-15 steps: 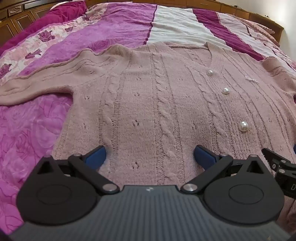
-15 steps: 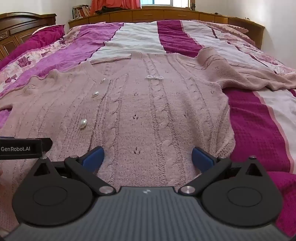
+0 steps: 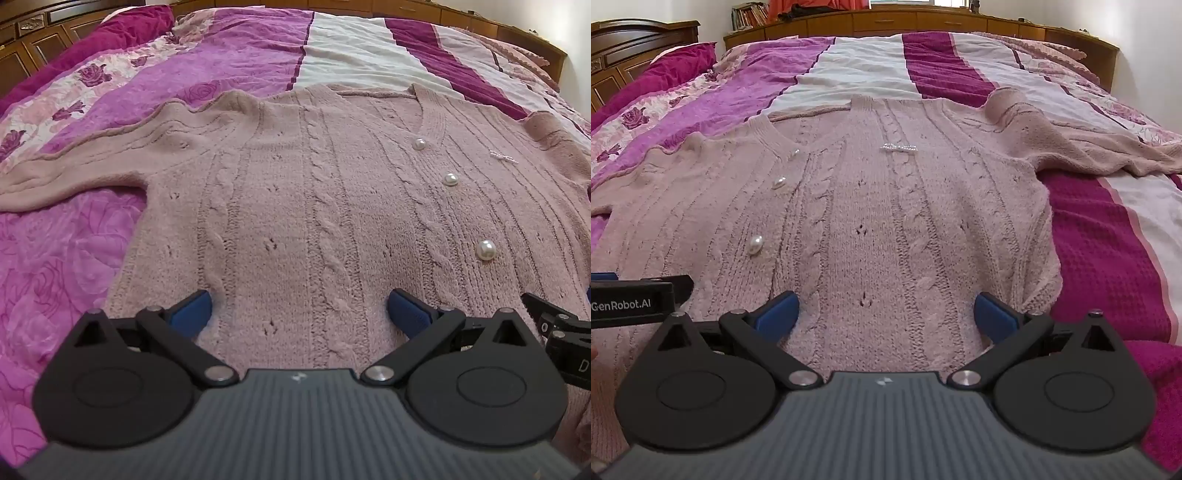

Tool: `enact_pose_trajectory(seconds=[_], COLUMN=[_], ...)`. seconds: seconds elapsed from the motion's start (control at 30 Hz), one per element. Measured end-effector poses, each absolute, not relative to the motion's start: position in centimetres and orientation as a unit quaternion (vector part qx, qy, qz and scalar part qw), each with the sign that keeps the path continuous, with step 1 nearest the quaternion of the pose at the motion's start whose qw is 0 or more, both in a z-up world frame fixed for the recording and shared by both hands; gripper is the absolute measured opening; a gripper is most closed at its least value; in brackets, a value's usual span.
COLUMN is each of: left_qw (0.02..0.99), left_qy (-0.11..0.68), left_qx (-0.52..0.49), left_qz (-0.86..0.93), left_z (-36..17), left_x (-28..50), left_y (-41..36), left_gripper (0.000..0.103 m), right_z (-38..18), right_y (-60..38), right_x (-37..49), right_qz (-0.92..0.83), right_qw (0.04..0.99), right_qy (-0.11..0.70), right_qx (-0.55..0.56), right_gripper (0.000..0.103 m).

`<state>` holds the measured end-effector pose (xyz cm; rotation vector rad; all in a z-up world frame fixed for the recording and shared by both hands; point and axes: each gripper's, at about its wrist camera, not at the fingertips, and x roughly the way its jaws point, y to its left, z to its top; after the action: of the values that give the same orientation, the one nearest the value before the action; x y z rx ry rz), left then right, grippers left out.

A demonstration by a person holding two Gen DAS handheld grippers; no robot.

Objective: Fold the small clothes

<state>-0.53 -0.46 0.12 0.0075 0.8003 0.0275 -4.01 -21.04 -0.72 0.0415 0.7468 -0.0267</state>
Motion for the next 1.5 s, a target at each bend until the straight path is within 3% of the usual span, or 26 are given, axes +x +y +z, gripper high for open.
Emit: enact_pose_trajectory(seconds=[1.5], left_qw=[0.924], left_qy=[0.383], left_qx=[0.007], left_qz=[0.015], left_z=[0.4], left_x=[-0.51], left_y=[-0.34], left_gripper=[0.103], right_z=[-0.86], right_y=[-20.91], right_x=[-4.23], right_qz=[-0.014], right_qw=[0.934], right_qy=[0.356], right_qx=[0.012], right_gripper=[0.103])
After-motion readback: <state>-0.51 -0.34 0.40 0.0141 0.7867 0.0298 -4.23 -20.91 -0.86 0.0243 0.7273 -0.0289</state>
